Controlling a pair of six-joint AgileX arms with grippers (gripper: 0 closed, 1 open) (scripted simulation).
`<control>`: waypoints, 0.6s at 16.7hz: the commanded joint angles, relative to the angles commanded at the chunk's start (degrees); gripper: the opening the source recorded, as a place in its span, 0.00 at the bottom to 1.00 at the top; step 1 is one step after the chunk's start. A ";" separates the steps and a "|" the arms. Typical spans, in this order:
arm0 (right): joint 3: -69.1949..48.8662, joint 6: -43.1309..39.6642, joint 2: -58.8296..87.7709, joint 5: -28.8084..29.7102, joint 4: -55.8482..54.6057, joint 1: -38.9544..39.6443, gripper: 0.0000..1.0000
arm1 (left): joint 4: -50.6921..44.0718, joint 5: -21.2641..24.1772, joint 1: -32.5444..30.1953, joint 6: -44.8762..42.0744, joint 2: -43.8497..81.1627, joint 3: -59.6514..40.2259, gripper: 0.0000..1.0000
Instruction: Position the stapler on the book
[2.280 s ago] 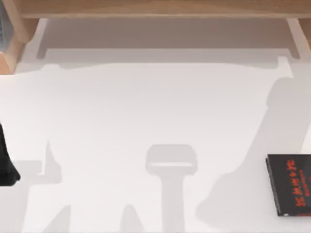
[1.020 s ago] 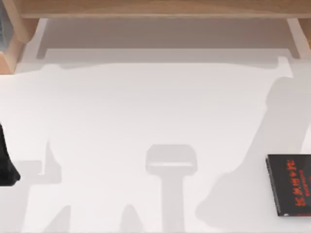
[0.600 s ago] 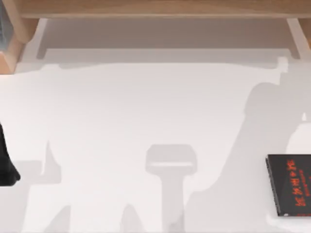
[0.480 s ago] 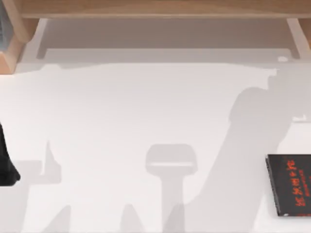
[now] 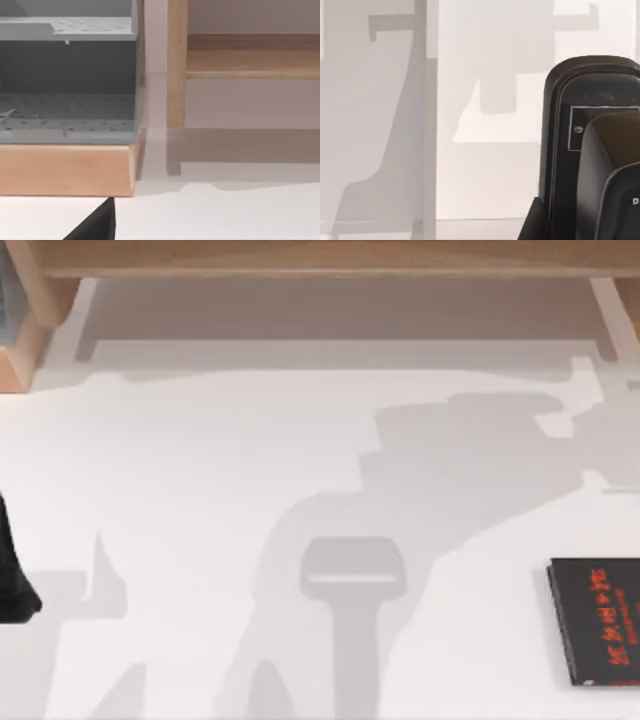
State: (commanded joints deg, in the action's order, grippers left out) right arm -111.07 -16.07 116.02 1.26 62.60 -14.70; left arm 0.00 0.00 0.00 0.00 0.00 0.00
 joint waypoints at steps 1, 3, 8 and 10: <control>3.28 1.17 -2.82 0.12 -0.93 1.21 0.00 | 0.00 0.00 0.00 0.00 0.00 0.00 1.00; 10.19 3.60 -8.30 0.31 -2.64 3.74 0.00 | 0.00 0.00 0.00 0.00 0.00 0.00 1.00; 28.52 10.11 -20.12 0.39 -6.05 10.09 0.00 | 0.00 0.00 0.00 0.00 0.00 0.00 1.00; 35.70 12.70 -23.70 0.25 -7.12 12.41 0.00 | 0.00 0.00 0.00 0.00 0.00 0.00 1.00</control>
State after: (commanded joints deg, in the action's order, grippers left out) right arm -75.36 -3.37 92.32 1.51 55.48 -2.29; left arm 0.00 0.00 0.00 0.00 0.00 0.00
